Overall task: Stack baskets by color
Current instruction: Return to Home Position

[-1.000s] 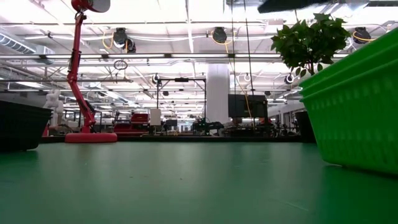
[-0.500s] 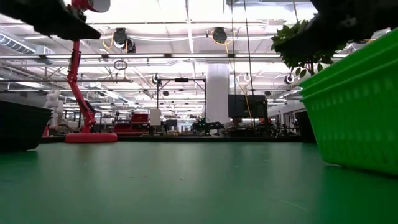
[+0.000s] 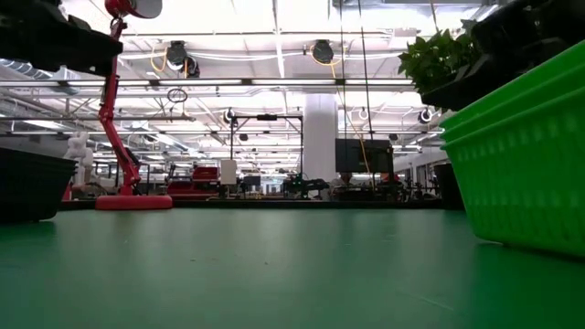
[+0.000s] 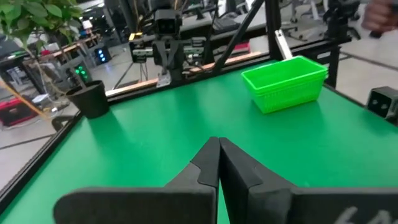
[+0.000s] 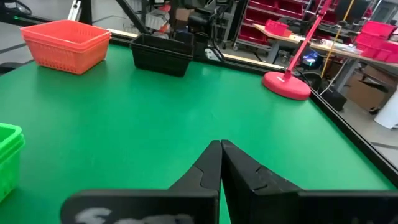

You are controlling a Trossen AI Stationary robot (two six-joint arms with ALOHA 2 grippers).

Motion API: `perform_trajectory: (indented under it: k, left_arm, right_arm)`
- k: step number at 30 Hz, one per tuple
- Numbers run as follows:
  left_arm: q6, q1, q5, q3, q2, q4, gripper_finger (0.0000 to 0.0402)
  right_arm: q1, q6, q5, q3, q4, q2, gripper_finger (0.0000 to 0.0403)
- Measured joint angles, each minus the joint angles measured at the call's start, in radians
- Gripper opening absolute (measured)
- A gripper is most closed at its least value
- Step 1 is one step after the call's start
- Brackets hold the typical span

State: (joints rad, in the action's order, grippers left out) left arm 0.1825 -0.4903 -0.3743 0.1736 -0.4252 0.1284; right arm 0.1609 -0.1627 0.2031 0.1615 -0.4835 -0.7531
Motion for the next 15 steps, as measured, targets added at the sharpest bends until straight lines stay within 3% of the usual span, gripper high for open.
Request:
perform_trajectory:
  k: [7,15]
  left_arm:
    - [0.025,0.020,0.060,-0.041,0.078,0.000,0.0007]
    - [0.018,0.062,0.110,-0.107,0.138,0.000,0.0015]
  right_arm:
    - [-0.023,0.000,-0.081,-0.046,-0.026,0.024,0.0000]
    - [-0.039,0.019,-0.101,-0.132,-0.156,0.050,0.0000]
